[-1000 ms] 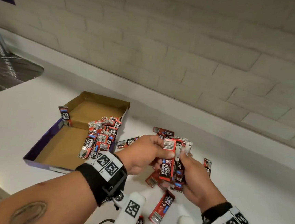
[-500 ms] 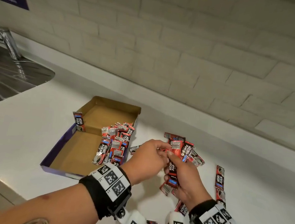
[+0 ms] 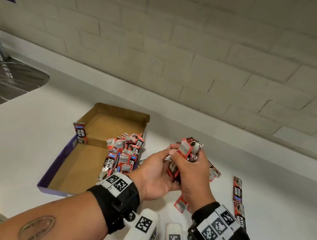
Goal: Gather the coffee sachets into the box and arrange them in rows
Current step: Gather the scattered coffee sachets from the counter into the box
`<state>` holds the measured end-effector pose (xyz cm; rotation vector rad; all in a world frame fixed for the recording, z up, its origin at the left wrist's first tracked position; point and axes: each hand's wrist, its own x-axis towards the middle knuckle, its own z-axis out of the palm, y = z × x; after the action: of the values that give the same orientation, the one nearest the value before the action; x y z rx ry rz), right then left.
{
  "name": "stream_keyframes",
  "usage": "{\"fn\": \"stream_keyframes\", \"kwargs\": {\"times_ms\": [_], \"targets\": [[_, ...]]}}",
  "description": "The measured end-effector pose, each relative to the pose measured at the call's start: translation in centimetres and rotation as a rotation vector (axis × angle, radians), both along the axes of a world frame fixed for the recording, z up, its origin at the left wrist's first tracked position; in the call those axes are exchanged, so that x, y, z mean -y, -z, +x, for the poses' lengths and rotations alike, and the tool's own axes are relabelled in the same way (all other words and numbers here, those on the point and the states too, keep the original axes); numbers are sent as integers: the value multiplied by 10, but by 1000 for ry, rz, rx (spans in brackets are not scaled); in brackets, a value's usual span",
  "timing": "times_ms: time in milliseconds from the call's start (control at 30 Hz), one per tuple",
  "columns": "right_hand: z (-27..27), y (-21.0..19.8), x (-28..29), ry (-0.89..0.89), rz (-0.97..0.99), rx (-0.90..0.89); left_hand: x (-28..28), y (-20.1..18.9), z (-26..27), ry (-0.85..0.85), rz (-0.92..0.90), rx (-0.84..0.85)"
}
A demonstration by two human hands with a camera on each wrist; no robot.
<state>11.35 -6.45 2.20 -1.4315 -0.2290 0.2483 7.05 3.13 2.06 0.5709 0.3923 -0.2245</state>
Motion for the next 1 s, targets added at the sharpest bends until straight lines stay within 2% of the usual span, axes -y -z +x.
{"fn": "stream_keyframes", "kwargs": {"times_ms": [133, 267, 400, 567, 700, 800, 933, 1000], "targets": [[3, 5, 0, -27, -64, 43, -2, 4, 0, 2, 32, 14], [7, 18, -1, -3, -225, 41, -9, 13, -6, 44, 134, 37], [6, 18, 2, -128, -162, -24, -26, 25, -23, 108, 379, 95], [-5, 18, -8, -416, -207, -77, -44, 22, -37, 147, 886, 167], [-11, 14, -24, -523, -291, 21, -59, 14, -52, 91, 1051, 174], [-14, 15, -32, -566, -289, 27, -76, 13, -66, 45, 1122, 103], [-9, 18, -39, -440, -376, 43, -104, 21, -85, 16, 1237, -100], [-6, 17, -41, -421, -489, 71, -114, 28, -93, 50, 1238, -196]]}}
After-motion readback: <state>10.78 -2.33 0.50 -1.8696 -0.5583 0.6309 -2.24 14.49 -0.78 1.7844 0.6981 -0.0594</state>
